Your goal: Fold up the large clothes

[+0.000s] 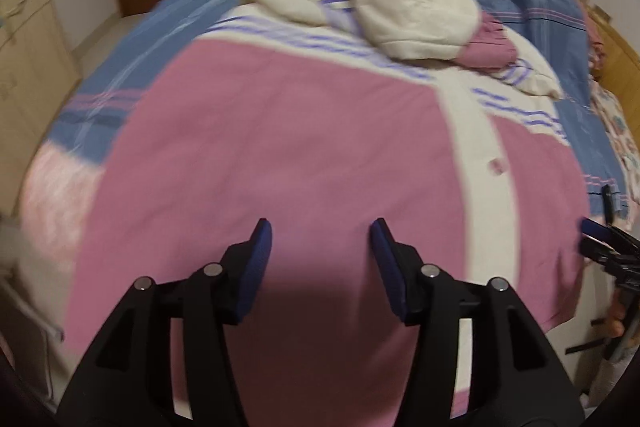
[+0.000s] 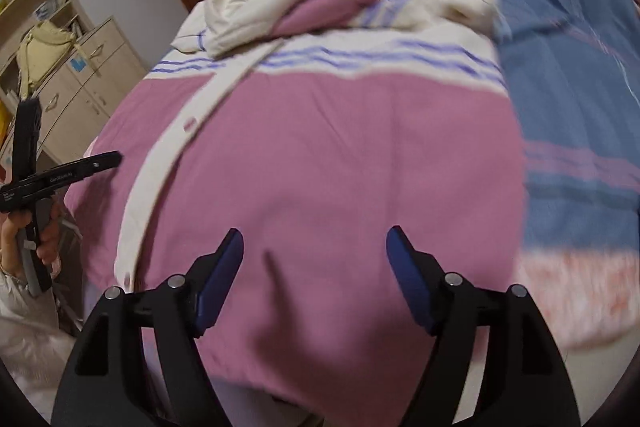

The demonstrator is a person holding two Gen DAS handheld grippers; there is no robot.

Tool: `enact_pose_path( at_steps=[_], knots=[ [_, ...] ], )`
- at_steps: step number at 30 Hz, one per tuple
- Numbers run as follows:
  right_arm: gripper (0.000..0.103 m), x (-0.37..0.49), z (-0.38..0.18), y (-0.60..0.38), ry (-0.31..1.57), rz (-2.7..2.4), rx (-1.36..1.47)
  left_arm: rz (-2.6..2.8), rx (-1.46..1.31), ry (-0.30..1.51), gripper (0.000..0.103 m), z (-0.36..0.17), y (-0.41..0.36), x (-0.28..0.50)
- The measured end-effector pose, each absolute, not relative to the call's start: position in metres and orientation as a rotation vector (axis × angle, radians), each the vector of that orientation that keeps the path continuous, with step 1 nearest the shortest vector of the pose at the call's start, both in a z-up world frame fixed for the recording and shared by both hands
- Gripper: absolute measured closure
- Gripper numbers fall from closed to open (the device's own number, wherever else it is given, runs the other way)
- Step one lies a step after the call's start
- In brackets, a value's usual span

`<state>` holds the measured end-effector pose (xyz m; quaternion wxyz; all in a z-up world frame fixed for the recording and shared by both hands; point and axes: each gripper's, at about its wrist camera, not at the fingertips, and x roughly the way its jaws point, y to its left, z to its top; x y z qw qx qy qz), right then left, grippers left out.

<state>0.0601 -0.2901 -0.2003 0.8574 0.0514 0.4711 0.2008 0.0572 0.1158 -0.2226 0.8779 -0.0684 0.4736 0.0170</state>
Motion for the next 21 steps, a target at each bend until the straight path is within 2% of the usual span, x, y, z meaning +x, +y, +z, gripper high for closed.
enact_pose_path(
  at_steps=[3,8,10,11,12,13,16,19,21],
  knots=[
    [0.022,0.021,-0.215,-0.327,1.033,0.354,0.196,0.137,-0.205,1.000,0.043,-0.226,0.159,0.029],
    [0.022,0.008,-0.253,-0.367,1.132,0.316,0.443,0.143,-0.448,0.939,0.042,-0.229,0.230,-0.012],
    [0.022,0.009,-0.263,-0.370,1.143,0.354,0.534,0.098,-0.577,0.902,0.034,-0.230,0.246,-0.019],
    [0.020,0.010,-0.268,-0.370,1.148,0.367,0.566,0.102,-0.604,0.891,0.025,-0.228,0.249,-0.021],
    [0.020,0.010,-0.270,-0.370,1.154,0.370,0.585,0.138,-0.603,0.885,0.008,-0.226,0.251,-0.023],
    [0.020,0.009,-0.273,-0.370,1.163,0.372,0.608,0.188,-0.587,0.875,0.005,-0.223,0.253,-0.025],
    [0.018,0.007,-0.276,-0.374,1.166,0.392,0.669,0.178,-0.631,0.861,0.005,-0.226,0.262,-0.032],
    [0.017,0.007,-0.278,-0.374,1.157,0.406,0.723,0.081,-0.801,0.888,0.005,-0.250,0.281,-0.028],
    [0.016,0.007,-0.281,-0.375,1.159,0.417,0.747,0.043,-0.915,0.925,0.012,-0.274,0.287,-0.023]
  ],
)
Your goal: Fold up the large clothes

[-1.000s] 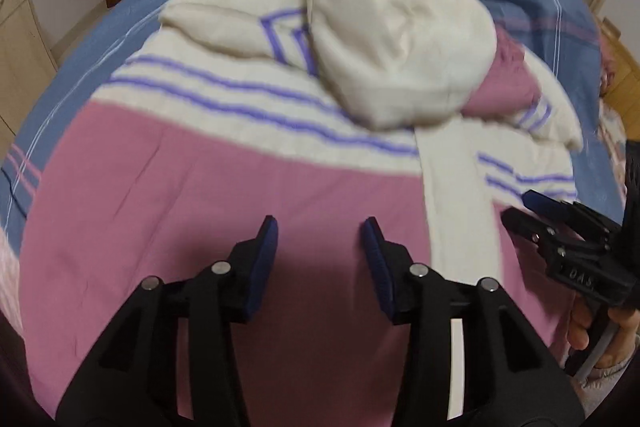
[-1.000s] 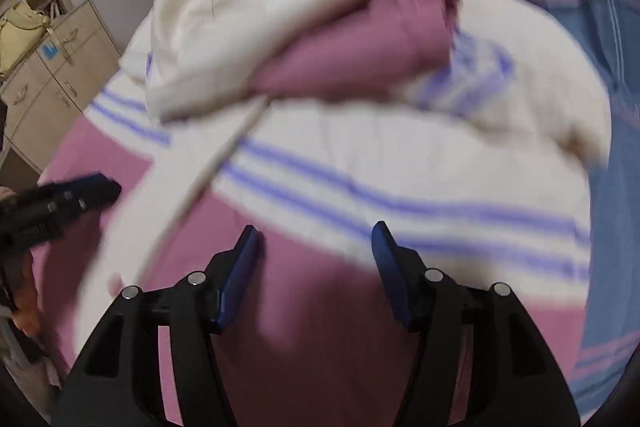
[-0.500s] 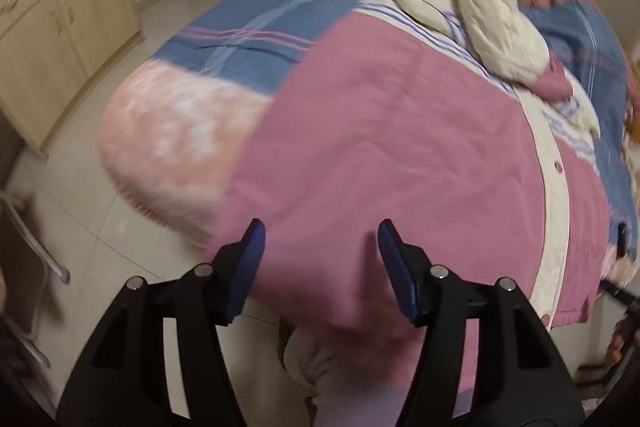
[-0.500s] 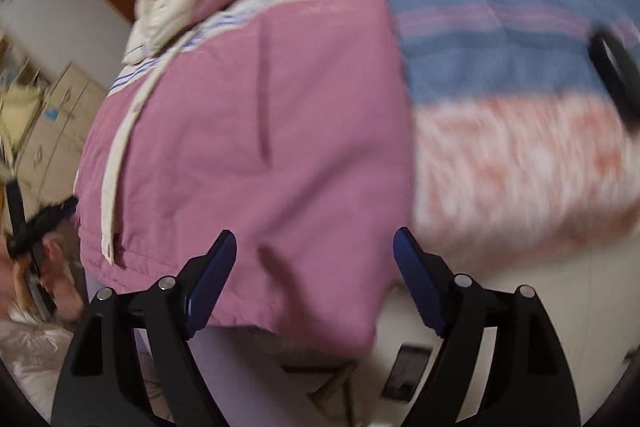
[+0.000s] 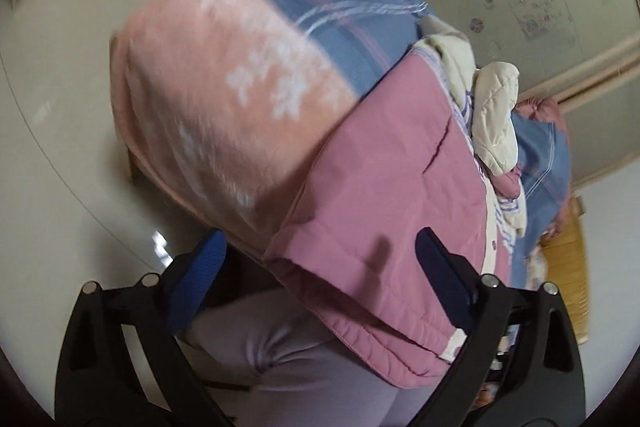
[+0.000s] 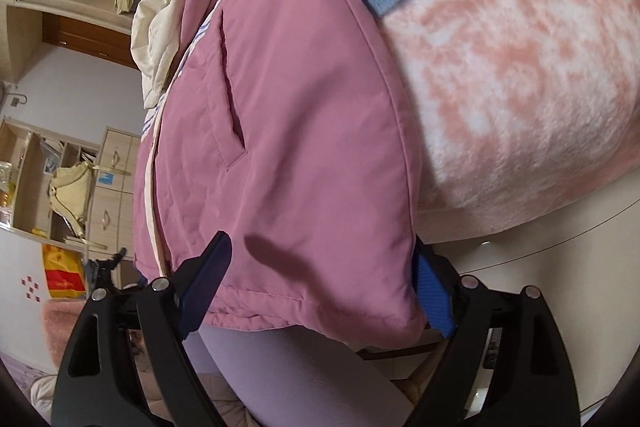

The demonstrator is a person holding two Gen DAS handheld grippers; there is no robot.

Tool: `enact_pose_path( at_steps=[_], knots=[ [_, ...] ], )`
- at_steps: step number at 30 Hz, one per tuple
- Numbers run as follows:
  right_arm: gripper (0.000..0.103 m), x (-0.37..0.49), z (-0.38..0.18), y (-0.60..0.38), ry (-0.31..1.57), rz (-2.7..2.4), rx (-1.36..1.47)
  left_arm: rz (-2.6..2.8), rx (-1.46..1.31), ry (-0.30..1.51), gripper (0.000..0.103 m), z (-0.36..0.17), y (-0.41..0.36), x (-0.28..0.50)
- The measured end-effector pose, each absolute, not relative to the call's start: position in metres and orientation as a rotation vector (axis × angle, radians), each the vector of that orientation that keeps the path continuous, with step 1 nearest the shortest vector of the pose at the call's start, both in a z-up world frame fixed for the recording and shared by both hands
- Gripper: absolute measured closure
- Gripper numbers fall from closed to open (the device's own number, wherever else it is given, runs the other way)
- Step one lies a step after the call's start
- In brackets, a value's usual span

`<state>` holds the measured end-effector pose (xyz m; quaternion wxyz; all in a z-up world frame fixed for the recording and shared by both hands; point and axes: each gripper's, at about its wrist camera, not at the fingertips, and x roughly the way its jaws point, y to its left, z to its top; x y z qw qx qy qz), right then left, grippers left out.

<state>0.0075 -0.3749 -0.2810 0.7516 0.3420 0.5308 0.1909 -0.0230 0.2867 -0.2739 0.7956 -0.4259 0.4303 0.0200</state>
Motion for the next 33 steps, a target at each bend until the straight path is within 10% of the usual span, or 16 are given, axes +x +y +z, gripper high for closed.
enact_pose_path(
  at_steps=[4,6,9,20,33],
  knots=[
    [0.019,0.006,-0.285,-0.370,1.165,0.409,0.776,-0.075,-1.148,0.929,0.047,-0.312,0.278,-0.017],
    [0.064,0.004,-0.286,-0.371,1.155,0.424,0.792,-0.083,-1.117,0.931,0.066,-0.311,0.270,-0.015],
    [0.092,-0.001,-0.281,-0.375,1.110,0.519,0.895,-0.136,-1.045,0.895,0.088,-0.289,0.262,-0.019],
    [0.094,0.045,-0.128,-0.379,0.594,0.855,0.930,-0.523,-1.137,0.536,0.093,-0.181,0.262,0.025],
    [0.094,0.261,-0.067,-0.392,0.497,0.691,0.908,-0.363,-0.886,0.535,0.091,-0.063,0.238,0.250]
  ],
)
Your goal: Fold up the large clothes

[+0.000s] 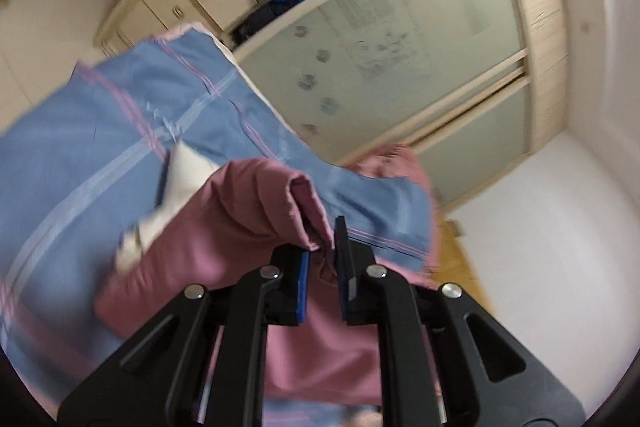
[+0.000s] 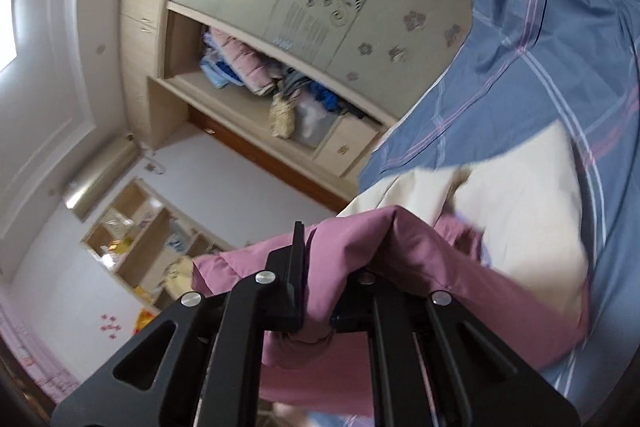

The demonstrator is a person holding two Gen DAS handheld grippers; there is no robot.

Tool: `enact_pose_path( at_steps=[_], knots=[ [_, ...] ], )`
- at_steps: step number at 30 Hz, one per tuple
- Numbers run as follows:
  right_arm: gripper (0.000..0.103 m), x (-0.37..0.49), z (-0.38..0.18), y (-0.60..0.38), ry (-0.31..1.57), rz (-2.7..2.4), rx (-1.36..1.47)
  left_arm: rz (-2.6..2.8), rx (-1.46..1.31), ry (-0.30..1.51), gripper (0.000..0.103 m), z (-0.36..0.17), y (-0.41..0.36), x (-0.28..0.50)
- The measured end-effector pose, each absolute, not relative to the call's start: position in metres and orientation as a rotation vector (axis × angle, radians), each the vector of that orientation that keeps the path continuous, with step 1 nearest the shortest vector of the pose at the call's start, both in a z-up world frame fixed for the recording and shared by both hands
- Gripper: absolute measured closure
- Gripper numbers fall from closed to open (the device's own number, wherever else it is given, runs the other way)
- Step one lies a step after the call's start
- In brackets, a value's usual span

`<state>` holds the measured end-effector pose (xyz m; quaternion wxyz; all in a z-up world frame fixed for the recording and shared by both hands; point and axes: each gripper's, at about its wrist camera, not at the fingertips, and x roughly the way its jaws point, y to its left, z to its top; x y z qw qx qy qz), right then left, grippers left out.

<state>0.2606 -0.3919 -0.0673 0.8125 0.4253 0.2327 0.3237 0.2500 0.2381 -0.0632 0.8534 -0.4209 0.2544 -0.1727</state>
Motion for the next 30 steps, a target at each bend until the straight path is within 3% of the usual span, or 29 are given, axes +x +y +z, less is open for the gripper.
enact_pose_path(
  at_steps=[4,9,11,17,19,20,21,22,23,24,26,28,30],
  knots=[
    [0.094,0.344,-0.092,-0.381,0.580,0.522,0.834,-0.223,-0.796,0.610,0.090,-0.080,0.226,0.329],
    [0.089,0.423,-0.167,-0.358,0.809,0.311,0.729,-0.017,-0.767,0.770,0.088,-0.154,0.214,0.401],
    [0.089,0.429,-0.190,-0.356,0.816,0.315,0.765,-0.003,-0.758,0.795,0.087,-0.177,0.205,0.410],
    [0.083,0.420,-0.188,-0.403,0.783,0.486,0.990,-0.071,-0.796,0.656,0.084,-0.151,0.231,0.382],
    [0.069,0.410,-0.165,-0.411,0.744,0.498,0.943,-0.099,-0.745,0.611,0.084,-0.120,0.231,0.367],
    [0.043,0.401,-0.153,-0.417,0.705,0.472,0.924,-0.102,-0.706,0.588,0.083,-0.104,0.226,0.362],
    [0.005,0.389,-0.141,-0.428,0.646,0.384,0.918,-0.109,-0.682,0.572,0.082,-0.093,0.223,0.358],
    [0.001,0.375,-0.131,-0.442,0.572,0.277,0.928,-0.127,-0.663,0.545,0.080,-0.077,0.219,0.350],
    [0.001,0.364,-0.124,-0.451,0.533,0.244,0.940,-0.121,-0.642,0.505,0.071,-0.064,0.216,0.340],
    [0.001,0.357,-0.116,-0.457,0.528,0.250,0.941,-0.077,-0.605,0.449,0.049,-0.051,0.214,0.330],
    [0.001,0.345,-0.100,-0.444,0.578,0.289,0.836,0.014,-0.508,0.342,0.030,-0.024,0.206,0.305],
    [0.001,0.332,-0.086,-0.411,0.615,0.328,0.641,0.023,-0.424,0.297,0.030,-0.004,0.194,0.289],
    [0.003,0.311,-0.076,-0.355,0.630,0.370,0.379,-0.046,-0.393,0.345,0.038,0.004,0.173,0.282]
  ],
)
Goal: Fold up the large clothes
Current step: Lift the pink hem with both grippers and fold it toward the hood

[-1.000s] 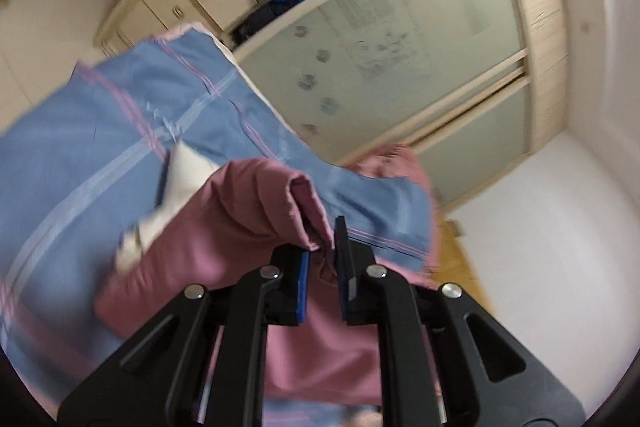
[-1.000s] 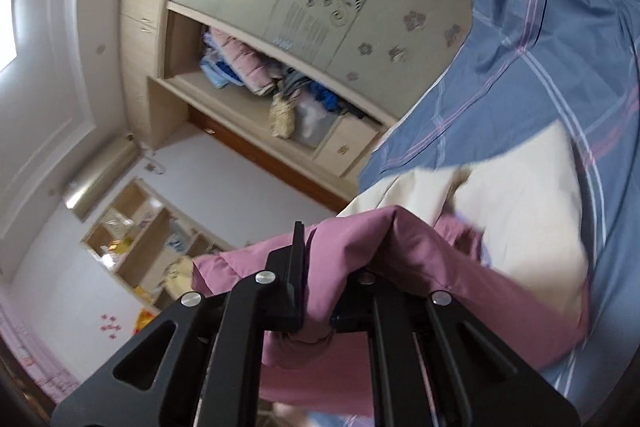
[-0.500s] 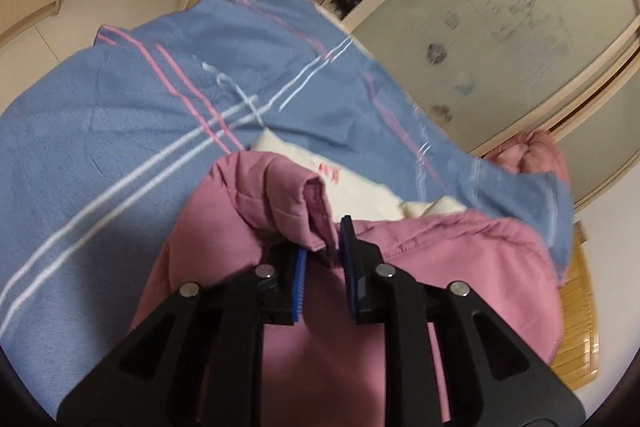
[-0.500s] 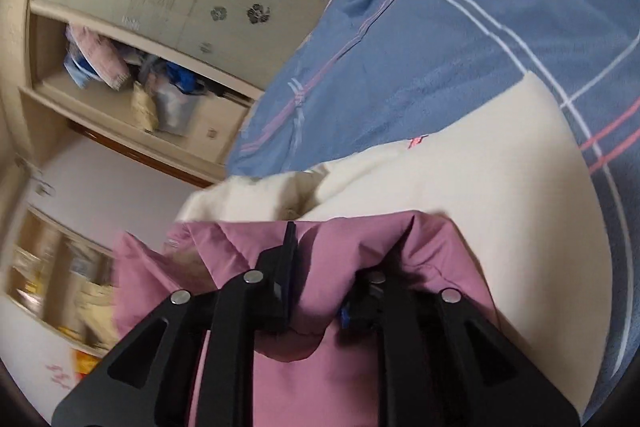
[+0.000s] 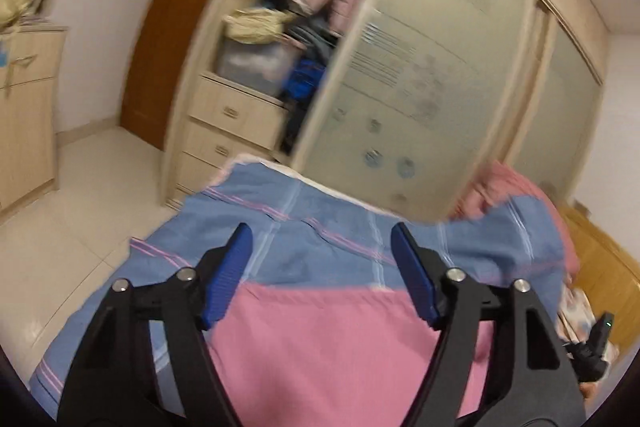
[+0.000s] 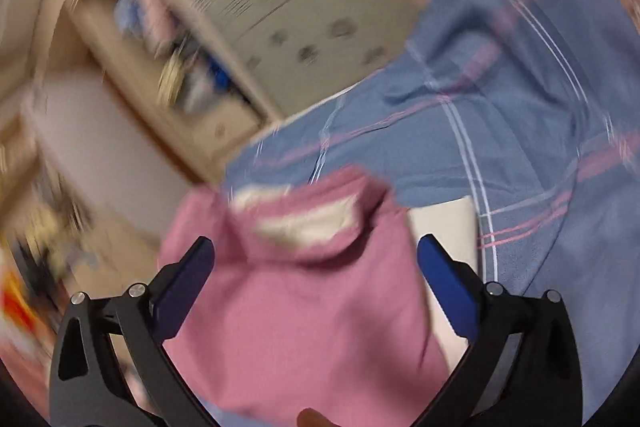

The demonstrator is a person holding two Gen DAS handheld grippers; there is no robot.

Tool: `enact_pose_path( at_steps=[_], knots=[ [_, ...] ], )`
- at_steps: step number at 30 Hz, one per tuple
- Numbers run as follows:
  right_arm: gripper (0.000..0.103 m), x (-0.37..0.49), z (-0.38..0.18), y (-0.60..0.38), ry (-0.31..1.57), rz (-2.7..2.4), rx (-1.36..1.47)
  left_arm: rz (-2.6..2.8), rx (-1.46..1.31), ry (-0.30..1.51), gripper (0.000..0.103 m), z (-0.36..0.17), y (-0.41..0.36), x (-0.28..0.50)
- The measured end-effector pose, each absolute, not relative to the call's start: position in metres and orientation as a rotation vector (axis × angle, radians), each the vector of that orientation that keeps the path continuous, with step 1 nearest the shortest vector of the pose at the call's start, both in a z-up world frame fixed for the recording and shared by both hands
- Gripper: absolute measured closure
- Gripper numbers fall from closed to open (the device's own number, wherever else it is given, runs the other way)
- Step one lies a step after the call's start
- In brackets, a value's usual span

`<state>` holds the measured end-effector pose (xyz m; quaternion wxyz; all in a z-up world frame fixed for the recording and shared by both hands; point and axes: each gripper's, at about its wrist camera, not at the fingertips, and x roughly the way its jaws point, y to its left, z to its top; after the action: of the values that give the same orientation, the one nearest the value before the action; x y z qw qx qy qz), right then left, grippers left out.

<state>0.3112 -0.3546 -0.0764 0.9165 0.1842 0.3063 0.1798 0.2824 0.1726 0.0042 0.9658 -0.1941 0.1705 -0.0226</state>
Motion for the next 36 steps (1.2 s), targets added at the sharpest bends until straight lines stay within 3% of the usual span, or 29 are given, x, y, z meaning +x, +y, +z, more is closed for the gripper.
enact_pose_path(
  at_steps=[1,3,5,7,10,13,18,24,28,31,35,36],
  knots=[
    [0.007,0.299,-0.075,-0.322,0.624,0.379,0.243,-0.112,-0.389,0.413,0.040,-0.001,0.156,0.284],
    [0.026,0.286,-0.084,-0.275,0.643,0.413,0.100,-0.197,-0.370,0.536,0.049,-0.020,0.126,0.292],
    [0.038,0.291,-0.095,-0.240,0.685,0.496,0.093,-0.252,-0.318,0.654,0.055,-0.053,0.090,0.302],
    [0.041,0.304,-0.103,-0.205,0.716,0.523,0.069,-0.240,-0.267,0.716,0.058,-0.085,0.068,0.306],
    [0.042,0.315,-0.106,-0.164,0.726,0.558,0.022,-0.173,-0.253,0.753,0.059,-0.115,0.060,0.310],
    [0.042,0.340,-0.120,-0.124,0.697,0.357,-0.212,-0.138,-0.243,0.755,0.060,-0.130,0.066,0.313],
    [0.014,0.419,-0.165,-0.146,0.735,0.108,-0.222,-0.082,-0.184,0.746,0.054,-0.139,0.073,0.318],
    [0.014,0.469,-0.188,-0.234,0.797,-0.078,0.089,-0.039,-0.068,0.707,0.053,-0.140,0.073,0.334],
    [0.015,0.459,-0.188,-0.237,0.836,-0.007,0.063,0.032,-0.050,0.865,0.052,-0.167,0.070,0.367],
    [0.027,0.441,-0.173,-0.275,0.807,0.105,0.201,-0.010,-0.167,0.917,0.050,-0.179,0.091,0.370],
    [0.098,0.449,-0.174,-0.351,0.837,0.075,0.444,-0.032,-0.164,0.929,0.050,-0.180,0.100,0.363],
    [0.099,0.447,-0.174,-0.373,0.825,0.052,0.517,-0.031,-0.165,0.930,0.050,-0.179,0.101,0.362]
  ],
)
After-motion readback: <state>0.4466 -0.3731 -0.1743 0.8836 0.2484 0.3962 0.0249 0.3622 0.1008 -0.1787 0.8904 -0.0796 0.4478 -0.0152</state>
